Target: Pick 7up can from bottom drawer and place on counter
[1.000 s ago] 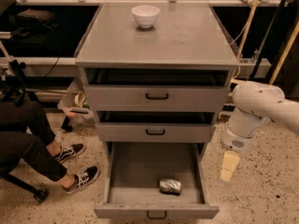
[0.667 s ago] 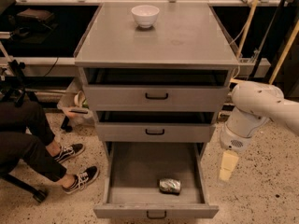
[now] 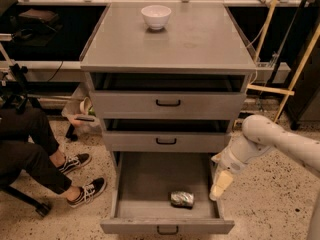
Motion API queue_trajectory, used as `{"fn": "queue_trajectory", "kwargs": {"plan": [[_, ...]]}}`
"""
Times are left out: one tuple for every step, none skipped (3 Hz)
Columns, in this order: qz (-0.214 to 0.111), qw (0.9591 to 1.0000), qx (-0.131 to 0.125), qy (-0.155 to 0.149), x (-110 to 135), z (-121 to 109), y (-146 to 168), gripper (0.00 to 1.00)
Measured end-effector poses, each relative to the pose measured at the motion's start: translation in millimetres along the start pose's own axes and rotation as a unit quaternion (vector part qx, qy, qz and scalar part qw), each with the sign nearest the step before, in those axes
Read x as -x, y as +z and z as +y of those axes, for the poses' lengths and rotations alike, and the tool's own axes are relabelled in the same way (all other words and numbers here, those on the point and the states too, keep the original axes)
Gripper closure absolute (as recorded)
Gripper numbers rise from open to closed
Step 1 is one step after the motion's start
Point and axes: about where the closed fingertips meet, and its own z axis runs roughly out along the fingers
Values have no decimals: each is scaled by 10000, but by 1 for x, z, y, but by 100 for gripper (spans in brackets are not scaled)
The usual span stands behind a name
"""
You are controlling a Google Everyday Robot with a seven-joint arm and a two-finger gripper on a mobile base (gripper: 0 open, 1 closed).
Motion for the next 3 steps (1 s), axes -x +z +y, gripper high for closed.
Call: {"fn": "queue_trajectory", "kwargs": {"plan": [[-442, 9985, 303, -73, 14, -28, 71, 0], [-440, 9986, 300, -77, 15, -28, 70, 0], [-744, 9968, 238, 158, 16, -43, 89, 0]]}}
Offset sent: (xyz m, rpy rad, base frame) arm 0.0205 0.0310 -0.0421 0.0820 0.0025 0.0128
